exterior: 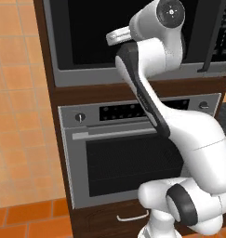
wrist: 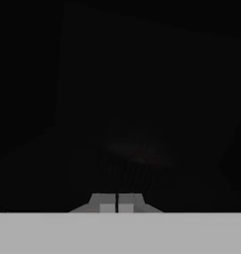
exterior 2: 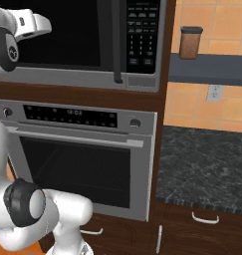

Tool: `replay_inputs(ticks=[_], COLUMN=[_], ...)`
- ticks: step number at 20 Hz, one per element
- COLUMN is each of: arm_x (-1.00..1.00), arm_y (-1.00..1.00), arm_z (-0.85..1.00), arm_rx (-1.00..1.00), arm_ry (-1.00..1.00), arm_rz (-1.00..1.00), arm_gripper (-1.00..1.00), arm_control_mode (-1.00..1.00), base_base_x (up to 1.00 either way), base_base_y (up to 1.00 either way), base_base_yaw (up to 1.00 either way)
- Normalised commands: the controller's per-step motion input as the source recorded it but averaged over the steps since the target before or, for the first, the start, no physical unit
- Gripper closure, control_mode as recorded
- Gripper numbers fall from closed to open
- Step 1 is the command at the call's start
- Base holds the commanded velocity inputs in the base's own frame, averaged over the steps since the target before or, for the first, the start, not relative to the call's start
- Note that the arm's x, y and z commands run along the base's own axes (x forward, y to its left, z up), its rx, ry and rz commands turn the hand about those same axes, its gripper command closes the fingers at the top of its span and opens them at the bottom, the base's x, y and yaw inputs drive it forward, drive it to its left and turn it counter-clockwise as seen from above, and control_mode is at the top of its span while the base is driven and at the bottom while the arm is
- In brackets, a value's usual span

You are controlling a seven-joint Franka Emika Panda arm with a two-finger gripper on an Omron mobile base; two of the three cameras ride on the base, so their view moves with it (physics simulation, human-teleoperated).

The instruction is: Open the microwave, place the bowl with waffle inside the microwave, then close the microwave door and turn it on.

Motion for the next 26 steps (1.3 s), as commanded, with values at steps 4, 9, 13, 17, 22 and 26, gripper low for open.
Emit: replay_inputs(ticks=[4, 9, 13, 17, 22, 26], arm_x=[0.91, -0.05, -0.93, -1.00, -0.25, -0.14], arm_y=[-0.67, -0.87, -0.90, -0.65, -0.90, -1.00], arm_z=[-0.63, -0.41, 0.15, 0.35, 0.08, -0.07], arm_rx=[0.18, 0.21, 0.27, 0.37, 0.55, 0.70], arm_ry=[-0.03, -0.06, 0.00, 0.00, 0.13, 0.24], arm_rz=[0.14, 0.10, 0.14, 0.08, 0.00, 0.00], arm_gripper=[1.00, 1.00, 1.00, 1.00, 1.00, 1.00], arm_control_mode=[-1.00, -1.00, -1.00, -1.00, -1.00, -1.00], base_base_x=[0.00, 0.00, 0.00, 0.00, 0.00, 0.00], base_base_y=[0.00, 0.00, 0.00, 0.00, 0.00, 0.00], base_base_yaw=[0.00, 0.00, 0.00, 0.00, 0.00, 0.00])
